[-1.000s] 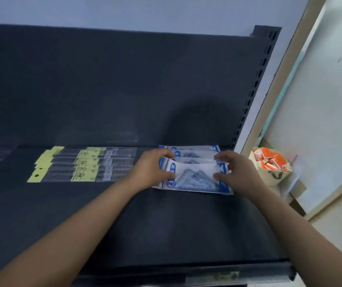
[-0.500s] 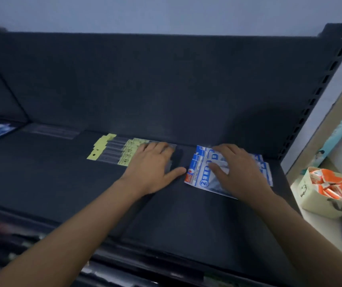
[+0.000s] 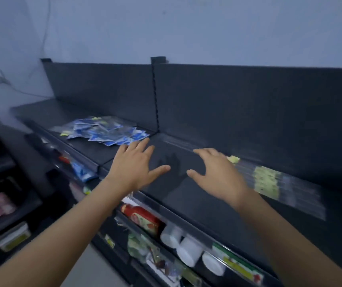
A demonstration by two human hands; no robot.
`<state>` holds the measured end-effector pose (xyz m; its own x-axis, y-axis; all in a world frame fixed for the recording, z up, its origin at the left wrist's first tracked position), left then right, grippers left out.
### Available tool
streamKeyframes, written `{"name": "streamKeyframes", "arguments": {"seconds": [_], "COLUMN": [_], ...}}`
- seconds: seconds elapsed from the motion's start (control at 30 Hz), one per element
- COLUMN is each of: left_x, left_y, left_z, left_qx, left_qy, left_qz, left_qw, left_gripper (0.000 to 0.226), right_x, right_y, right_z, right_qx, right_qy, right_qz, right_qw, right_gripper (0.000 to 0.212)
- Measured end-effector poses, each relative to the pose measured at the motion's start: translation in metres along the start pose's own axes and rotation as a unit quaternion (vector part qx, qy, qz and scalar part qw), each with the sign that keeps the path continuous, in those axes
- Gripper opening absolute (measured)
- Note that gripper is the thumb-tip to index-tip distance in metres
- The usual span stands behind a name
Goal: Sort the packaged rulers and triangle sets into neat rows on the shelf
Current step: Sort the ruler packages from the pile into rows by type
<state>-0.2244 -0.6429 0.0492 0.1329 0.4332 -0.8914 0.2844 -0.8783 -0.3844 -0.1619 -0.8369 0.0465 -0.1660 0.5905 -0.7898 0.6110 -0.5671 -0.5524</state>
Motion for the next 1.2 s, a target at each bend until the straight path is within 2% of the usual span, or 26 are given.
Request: {"name": "streamKeyframes", "arguments": {"seconds": [0.23,0.43,0.83,1.0,1.2], "left_x": [0.061,0.120,0.243,0.290,0.347], "left_y": [-0.184,-0.284,-0.406,-0.449,-0.464], "left_z": [-0.008,-0.025,-0.131,-0.207,-0.265], "left_qx": [-0.073,-0.081,-0.067,0.009,0.098], "left_qy": [0.019,-0.008,-0.074,-0.120,-0.175], "left_qz": [0.002,0.025,0.010,-0.001,0.135], "left_qw": [0.997,0.996,0.995,0.993,0.970], "left_gripper": [0.110,0.109,0.074,0.063,0.052], "right_x": [0.104,0.167,0.278,0.331,0.386], "right_y": [-0.134,-0.199,-0.217,-0.214,-0.211], "right_z": [-0.100,-0.171,-0.337,-0.412,-0.453], "right_qx": [-0.027,0.001,0.021,0.025,-0.020], "right_qy": [0.010,0.003,-0.036,-0.073,-0.031], "right_qz": [0.011,-0.004,-0.020,-0.027,0.012], "right_qw": [1.000,1.000,0.999,0.997,0.999], "right_gripper": [0.062,0.064,0.058,0.053,0.056]}}
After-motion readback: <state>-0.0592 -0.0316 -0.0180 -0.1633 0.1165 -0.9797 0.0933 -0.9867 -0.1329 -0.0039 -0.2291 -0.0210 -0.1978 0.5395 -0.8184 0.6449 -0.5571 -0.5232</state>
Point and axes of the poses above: each hand's wrist, its own z-axis away from the middle knuckle, its own x-axis out of the palm, y = z × x, the point moved 3 cm from there along -z, towards the middle knuckle, and after that the axes turned 13 degrees about -z, right-handed, at the moved point
